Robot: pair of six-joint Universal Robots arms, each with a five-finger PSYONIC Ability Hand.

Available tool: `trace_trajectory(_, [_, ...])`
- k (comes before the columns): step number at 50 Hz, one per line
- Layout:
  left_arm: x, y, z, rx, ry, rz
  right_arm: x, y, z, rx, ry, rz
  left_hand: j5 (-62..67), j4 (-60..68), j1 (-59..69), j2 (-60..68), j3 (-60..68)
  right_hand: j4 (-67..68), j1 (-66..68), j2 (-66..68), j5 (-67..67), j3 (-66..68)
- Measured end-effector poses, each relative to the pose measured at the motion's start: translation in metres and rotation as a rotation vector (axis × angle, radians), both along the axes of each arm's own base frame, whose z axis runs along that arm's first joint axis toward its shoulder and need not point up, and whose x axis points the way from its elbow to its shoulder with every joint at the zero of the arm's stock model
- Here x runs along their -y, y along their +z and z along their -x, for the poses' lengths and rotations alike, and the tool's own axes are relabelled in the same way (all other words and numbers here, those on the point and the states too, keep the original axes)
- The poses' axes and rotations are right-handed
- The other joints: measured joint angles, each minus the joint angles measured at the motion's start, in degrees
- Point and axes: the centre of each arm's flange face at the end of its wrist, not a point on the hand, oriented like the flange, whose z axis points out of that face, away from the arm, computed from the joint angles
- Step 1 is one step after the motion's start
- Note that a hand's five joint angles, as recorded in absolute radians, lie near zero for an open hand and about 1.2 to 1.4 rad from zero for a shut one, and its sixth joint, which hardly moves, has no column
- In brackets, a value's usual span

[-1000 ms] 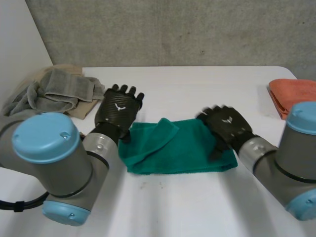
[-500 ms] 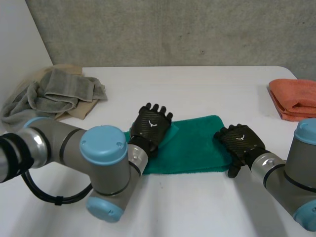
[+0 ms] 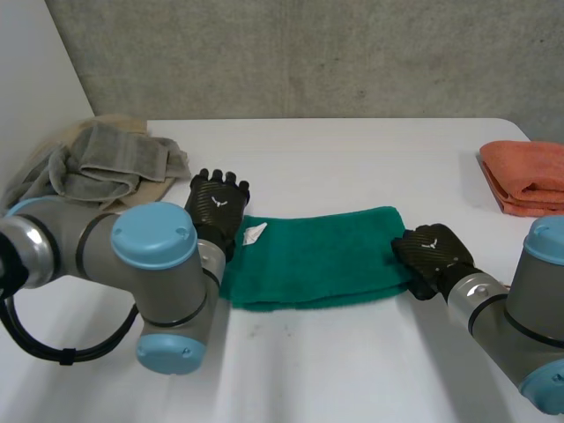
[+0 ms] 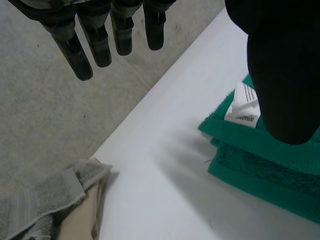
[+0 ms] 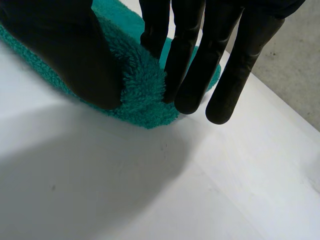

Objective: Fold the laundry.

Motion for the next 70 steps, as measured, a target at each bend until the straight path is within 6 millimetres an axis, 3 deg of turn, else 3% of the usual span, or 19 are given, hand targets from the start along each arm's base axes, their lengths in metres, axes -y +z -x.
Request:
trace_trajectory(5, [-0.011,0.015,-0.006,-0.011,-0.006,0.012,-0.003,0.009,0.006,-0.032,-0.022,-0.016,0.00,0.00,0.00,0.00,0.00,0.00,0.00,0.00,0.00,0.00])
trace_trajectory(10, [-0.024,0.029,-0.018,-0.020,-0.004,0.020,-0.001,0.033,0.015,-0.127,-0.040,0.038,0.00,0.00,0.00,0.00,0.00,0.02,0.00,0.00,0.00,0.00])
trace_trajectory(14, [-0.031,0.033,-0.025,-0.019,-0.001,0.018,0.003,0.052,0.012,-0.215,-0.003,0.142,0.00,0.00,0.00,0.00,0.00,0.02,0.26,0.00,0.00,0.00])
trace_trajectory(18, [-0.034,0.033,-0.028,-0.018,0.001,0.015,-0.006,0.071,-0.019,-0.253,0.117,0.280,0.00,0.00,0.00,0.00,0.00,0.03,0.54,0.00,0.00,0.00])
trace_trajectory(22, [-0.034,0.033,-0.028,-0.019,0.004,0.013,-0.038,0.078,-0.072,-0.226,0.333,0.400,0.00,0.02,0.00,0.00,0.00,0.03,1.07,0.00,0.67,0.00])
trace_trajectory(26, [-0.032,0.033,-0.028,-0.022,0.007,0.015,-0.074,0.065,-0.114,-0.197,0.545,0.446,0.01,0.02,0.00,0.00,0.00,0.04,1.36,0.00,1.01,0.00])
trace_trajectory(29, [-0.029,0.035,-0.029,-0.027,0.014,0.019,-0.101,0.044,-0.138,-0.194,0.698,0.451,0.01,0.02,0.00,0.00,0.00,-1.35,0.55,-1.20,-0.08,-1.31])
trace_trajectory(30, [-0.027,0.036,-0.030,-0.029,0.018,0.022,-0.108,0.035,-0.144,-0.198,0.737,0.444,0.00,0.02,0.00,0.00,0.00,-11.68,-8.84,-12.53,-9.41,-11.58])
trace_trajectory(31, [-0.026,0.036,-0.030,-0.030,0.021,0.023,-0.110,0.033,-0.146,-0.199,0.746,0.442,0.00,0.02,0.00,0.00,0.00,-11.68,-8.84,-12.53,-9.41,-11.58])
trace_trajectory(32, [-0.025,0.037,-0.031,-0.033,0.025,0.025,-0.114,0.025,-0.149,-0.206,0.765,0.432,0.00,0.02,0.00,0.00,0.00,-28.08,-23.75,-29.45,-25.13,-28.08])
trace_trajectory(33, [-0.024,0.037,-0.031,-0.034,0.026,0.026,-0.114,0.023,-0.150,-0.208,0.767,0.429,0.00,0.02,0.00,0.00,0.00,-28.08,-23.75,-29.45,-25.13,-28.08])
trace_trajectory(34, [-0.023,0.038,-0.031,-0.037,0.029,0.028,-0.115,0.019,-0.151,-0.213,0.762,0.419,0.00,0.02,0.00,0.00,0.00,-46.64,-38.19,-47.74,-43.31,-46.72])
trace_trajectory(36, [-0.021,0.040,-0.031,-0.047,0.032,0.033,-0.111,0.018,-0.150,-0.214,0.722,0.397,-0.01,0.02,0.00,0.00,0.00,-54.43,-41.66,-54.26,-50.89,-54.95])
trace_trajectory(42, [-0.018,0.047,-0.027,-0.096,0.019,0.044,-0.091,0.040,-0.138,-0.093,0.511,0.301,0.01,0.02,0.00,0.00,0.00,-54.71,-41.68,-54.51,-51.45,-55.53])
trace_trajectory(47, [-0.024,0.061,-0.010,-0.208,-0.057,0.039,-0.053,0.084,-0.104,0.240,0.233,0.137,0.01,0.02,0.00,0.00,-0.01,-54.71,-41.68,-54.51,-51.46,-55.53])
trace_trajectory(52, [-0.037,0.068,0.008,-0.313,-0.147,0.002,-0.031,0.101,-0.077,0.437,0.074,-0.011,0.00,0.02,0.00,0.00,0.00,-54.71,-41.68,-54.51,-51.46,-55.53])
trace_trajectory(59, [-0.046,0.048,0.019,-0.319,-0.184,-0.110,-0.014,0.079,-0.068,0.416,-0.002,-0.177,0.01,0.02,0.00,0.00,0.00,-54.71,-41.68,-54.51,-51.46,-55.53])
trace_trajectory(63, [-0.047,0.017,0.018,-0.233,-0.151,-0.224,-0.006,0.053,-0.074,0.347,0.010,-0.264,0.01,0.02,0.00,0.00,0.00,-54.71,-41.68,-54.51,-51.45,-55.53])
trace_trajectory(70, [-0.048,-0.013,0.010,-0.111,-0.096,-0.344,-0.001,0.020,-0.081,0.252,0.041,-0.316,0.00,0.02,0.00,0.00,0.00,-54.71,-41.68,-54.51,-51.46,-55.53])
